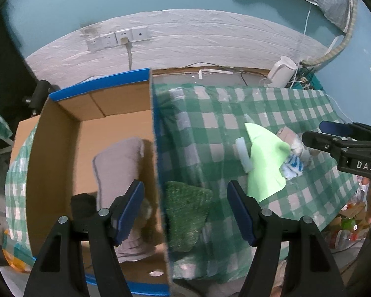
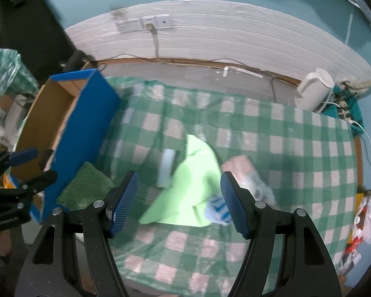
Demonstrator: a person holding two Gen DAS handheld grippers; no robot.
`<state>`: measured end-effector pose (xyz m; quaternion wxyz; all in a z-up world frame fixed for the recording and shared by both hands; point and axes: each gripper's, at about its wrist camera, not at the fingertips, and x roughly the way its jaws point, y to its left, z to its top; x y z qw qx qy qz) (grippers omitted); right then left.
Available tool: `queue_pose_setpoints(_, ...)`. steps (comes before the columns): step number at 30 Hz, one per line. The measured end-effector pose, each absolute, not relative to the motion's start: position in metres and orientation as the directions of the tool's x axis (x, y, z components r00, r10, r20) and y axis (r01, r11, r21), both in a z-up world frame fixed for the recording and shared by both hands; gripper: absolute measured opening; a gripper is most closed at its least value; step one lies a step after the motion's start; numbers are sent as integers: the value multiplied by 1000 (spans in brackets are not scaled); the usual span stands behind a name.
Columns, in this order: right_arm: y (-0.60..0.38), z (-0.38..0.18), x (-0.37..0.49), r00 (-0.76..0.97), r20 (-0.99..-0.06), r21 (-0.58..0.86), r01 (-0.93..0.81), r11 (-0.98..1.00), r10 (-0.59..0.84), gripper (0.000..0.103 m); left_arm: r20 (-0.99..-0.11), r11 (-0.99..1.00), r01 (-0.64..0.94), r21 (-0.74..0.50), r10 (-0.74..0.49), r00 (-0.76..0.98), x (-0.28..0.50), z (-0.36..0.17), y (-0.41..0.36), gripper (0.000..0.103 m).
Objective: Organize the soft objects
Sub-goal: 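Withdraw both open grippers from the box toward the table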
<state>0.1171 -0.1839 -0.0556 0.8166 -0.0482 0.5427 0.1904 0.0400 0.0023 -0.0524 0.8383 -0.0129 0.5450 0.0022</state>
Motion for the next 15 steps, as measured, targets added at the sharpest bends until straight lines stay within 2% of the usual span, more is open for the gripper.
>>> queue_pose_setpoints(15, -253, -96, 141, 310, -928, 132, -242, 961, 205, 69, -935, 1000, 20, -11, -17, 354, 70, -82, -41, 71)
